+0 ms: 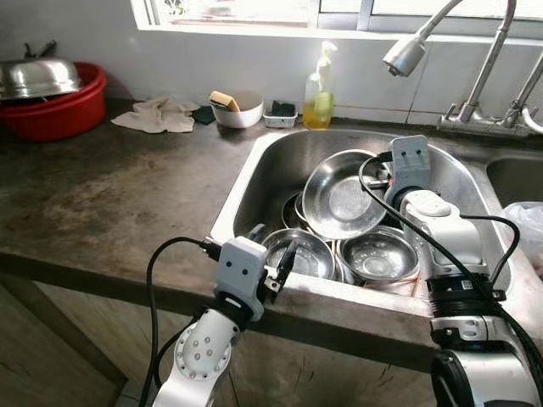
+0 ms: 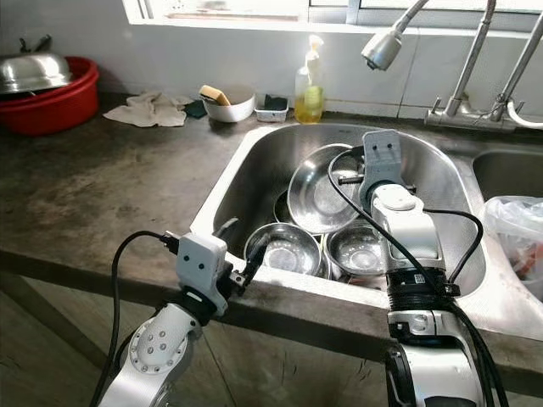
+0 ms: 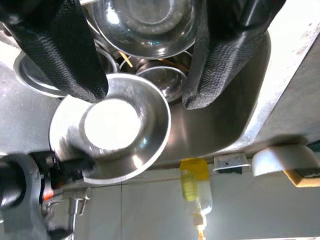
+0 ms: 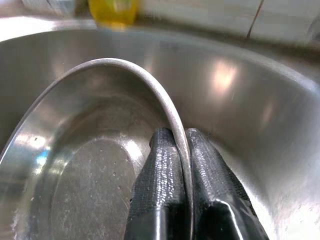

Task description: Kitchen organization

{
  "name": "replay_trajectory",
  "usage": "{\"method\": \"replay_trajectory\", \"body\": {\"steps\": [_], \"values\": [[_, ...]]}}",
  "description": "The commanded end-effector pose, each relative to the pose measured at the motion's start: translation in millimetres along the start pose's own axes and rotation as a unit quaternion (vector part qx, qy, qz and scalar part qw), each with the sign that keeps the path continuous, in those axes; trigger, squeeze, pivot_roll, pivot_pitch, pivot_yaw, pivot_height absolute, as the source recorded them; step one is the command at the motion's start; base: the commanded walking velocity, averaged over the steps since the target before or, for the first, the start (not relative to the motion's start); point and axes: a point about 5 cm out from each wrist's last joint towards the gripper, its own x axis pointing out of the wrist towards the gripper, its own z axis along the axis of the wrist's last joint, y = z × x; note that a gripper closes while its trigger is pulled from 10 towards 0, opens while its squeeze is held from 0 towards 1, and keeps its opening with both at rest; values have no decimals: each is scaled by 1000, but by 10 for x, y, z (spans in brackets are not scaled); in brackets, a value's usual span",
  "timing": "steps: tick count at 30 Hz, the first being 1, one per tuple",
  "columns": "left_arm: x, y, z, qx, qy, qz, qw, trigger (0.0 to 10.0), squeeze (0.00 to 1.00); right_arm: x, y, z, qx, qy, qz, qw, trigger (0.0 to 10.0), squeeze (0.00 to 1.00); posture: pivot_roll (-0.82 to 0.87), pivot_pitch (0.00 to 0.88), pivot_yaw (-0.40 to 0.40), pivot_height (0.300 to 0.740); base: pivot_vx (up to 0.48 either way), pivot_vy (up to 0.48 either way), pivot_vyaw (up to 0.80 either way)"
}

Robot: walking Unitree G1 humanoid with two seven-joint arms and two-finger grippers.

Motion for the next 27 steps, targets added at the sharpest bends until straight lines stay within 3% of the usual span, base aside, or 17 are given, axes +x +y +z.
{"method": "replay_trajectory", "body": {"steps": [1,8,9,10,11,20,21,23,24,25,27], "values": [[-24,8,28,5,-1,1,1000,10000,0,18,18,25,8,8,6,1000,10000,0,189,107,-23,740,0,0,0],[-29,6,30,4,0,3,1000,10000,0,77,72,-170,15,58,17,998,10000,0,186,109,-27,740,0,0,0],[-28,4,31,3,-1,3,1000,10000,0,77,81,-182,15,61,19,998,10000,812,186,109,-27,740,0,0,0],[-28,4,31,3,-1,3,1000,10000,0,77,86,-188,14,62,21,998,10000,812,186,109,-27,740,0,0,0],[-27,0,31,3,-1,3,1000,10000,0,78,93,-193,17,64,23,998,10000,1000,185,108,-27,740,0,0,0],[-16,6,29,4,-1,4,1000,10000,0,55,106,-145,27,42,20,999,10000,1000,189,99,-26,740,0,0,0],[-13,10,32,4,-2,4,1000,10000,0,17,103,-85,25,13,17,999,10000,86,190,97,-25,740,0,0,0],[-12,10,33,5,-2,4,1000,10000,0,0,103,-60,22,1,18,1000,10000,86,190,97,-25,740,0,0,0],[-10,12,35,5,-3,4,1000,10000,0,-44,101,0,19,-26,15,999,10000,0,189,92,-24,740,0,0,0],[-8,15,33,6,-3,4,1000,10000,0,-121,104,92,29,-69,11,997,10000,0,185,88,-23,740,0,0,0],[-7,17,32,7,-3,5,1000,10000,0,-178,103,152,37,-98,8,995,10000,0,186,87,-23,740,0,0,0]]}}
